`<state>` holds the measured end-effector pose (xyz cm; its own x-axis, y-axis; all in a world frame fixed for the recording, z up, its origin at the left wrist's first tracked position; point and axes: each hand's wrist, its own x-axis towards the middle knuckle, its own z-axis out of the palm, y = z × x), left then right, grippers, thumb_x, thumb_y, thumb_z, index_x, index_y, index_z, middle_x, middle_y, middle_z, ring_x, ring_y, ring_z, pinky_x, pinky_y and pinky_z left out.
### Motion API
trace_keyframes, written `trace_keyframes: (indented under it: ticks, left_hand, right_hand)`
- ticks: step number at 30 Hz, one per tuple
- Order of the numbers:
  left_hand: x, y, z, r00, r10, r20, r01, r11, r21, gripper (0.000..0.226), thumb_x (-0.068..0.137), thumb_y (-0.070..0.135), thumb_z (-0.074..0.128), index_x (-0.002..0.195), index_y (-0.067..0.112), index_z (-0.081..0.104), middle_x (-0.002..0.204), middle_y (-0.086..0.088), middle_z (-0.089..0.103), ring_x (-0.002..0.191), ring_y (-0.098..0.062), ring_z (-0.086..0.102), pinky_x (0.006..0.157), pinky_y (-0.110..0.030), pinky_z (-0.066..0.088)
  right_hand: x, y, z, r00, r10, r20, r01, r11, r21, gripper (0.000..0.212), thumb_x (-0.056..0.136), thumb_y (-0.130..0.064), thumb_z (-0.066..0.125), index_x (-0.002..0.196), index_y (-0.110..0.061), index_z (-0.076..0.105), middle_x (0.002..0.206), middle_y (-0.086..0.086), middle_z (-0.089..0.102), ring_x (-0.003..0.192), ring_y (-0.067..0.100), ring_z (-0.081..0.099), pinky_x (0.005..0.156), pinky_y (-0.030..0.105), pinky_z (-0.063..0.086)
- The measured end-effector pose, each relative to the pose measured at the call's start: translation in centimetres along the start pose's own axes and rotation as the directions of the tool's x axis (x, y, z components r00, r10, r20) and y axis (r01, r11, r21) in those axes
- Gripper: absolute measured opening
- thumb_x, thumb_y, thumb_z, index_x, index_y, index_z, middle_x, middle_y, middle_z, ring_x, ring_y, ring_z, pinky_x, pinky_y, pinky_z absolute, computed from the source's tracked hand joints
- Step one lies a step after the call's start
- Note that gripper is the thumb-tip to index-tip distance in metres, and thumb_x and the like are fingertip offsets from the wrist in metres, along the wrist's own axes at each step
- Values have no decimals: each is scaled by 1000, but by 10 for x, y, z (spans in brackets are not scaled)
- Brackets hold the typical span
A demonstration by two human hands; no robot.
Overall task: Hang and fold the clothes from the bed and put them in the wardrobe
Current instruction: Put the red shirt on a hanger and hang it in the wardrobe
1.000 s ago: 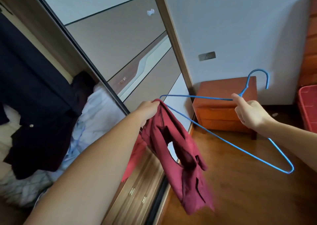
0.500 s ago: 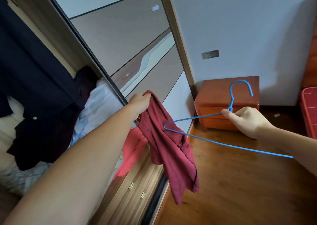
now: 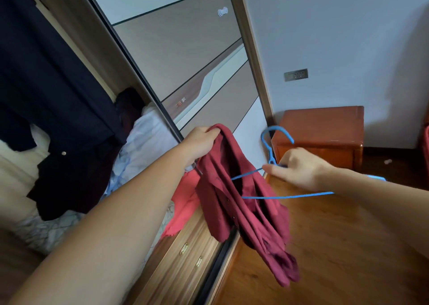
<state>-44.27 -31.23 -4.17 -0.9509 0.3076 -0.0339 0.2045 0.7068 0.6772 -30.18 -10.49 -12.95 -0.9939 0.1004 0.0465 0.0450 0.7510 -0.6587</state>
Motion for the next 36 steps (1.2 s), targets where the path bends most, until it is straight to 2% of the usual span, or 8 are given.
trace_keyframes:
  ticks: [4,9,14,22,28,30,33,36]
  left_hand:
    - [-4,-14,-18,997,-50,-64,55,995,78,33,95,39,46,95,16,70,79,-1,64,71,-19,58,63,-26,44]
    - [-14,12,-3,998,48,47,-51,996,68,32,94,34,48,67,19,56,61,4,51,57,-16,47,57,-26,35]
    - [-23,32,11,974,200,107,-215,965,151,36,96,33,45,66,20,61,47,16,51,44,-1,46,41,-15,33]
    - [-28,23,6,934,215,284,-297,910,290,40,93,43,50,75,10,63,66,1,58,63,-15,54,61,-28,40]
    - [-21,19,-1,966,243,85,-257,920,295,42,92,43,53,66,10,56,59,5,50,58,-13,48,57,-27,36]
    - [-19,19,-6,970,241,25,-239,935,263,44,91,44,52,77,2,60,63,2,53,62,-15,50,61,-28,38]
    - [-21,23,-11,967,253,-8,-247,950,193,44,91,44,52,77,3,61,66,1,53,64,-15,50,63,-29,39]
    - [-27,25,-21,964,266,-30,-258,954,155,42,86,47,53,67,10,53,62,2,45,59,-14,44,62,-30,35]
  right_hand:
    - [8,-16,-27,970,-67,-233,99,987,130,63,80,-69,45,50,-17,24,45,-1,21,43,13,19,39,25,22]
    - [11,-35,0,997,-8,-78,7,1000,-12,67,79,-70,43,45,-13,30,41,1,32,44,20,36,49,34,33]
    - [19,-42,13,978,53,-200,2,964,265,66,81,-66,49,48,-17,19,40,-4,22,45,16,24,50,34,25]
    - [20,-28,0,956,17,-292,67,959,276,62,83,-64,50,56,-12,28,55,9,28,54,20,28,55,35,27]
    - [3,-7,19,681,-449,-578,399,890,-220,25,84,-38,60,91,-14,59,88,5,58,83,26,53,70,33,35]
    - [-3,2,43,752,-546,-370,463,837,-292,17,85,-34,55,79,-18,59,71,0,59,67,29,59,60,30,33]
    - [5,5,76,944,-215,-251,181,972,-151,19,88,-43,52,85,-25,58,79,-6,65,76,26,63,58,30,39]
    - [28,-3,90,960,-4,-279,16,999,41,26,79,-55,54,93,-33,52,87,-12,60,80,20,60,61,31,41]
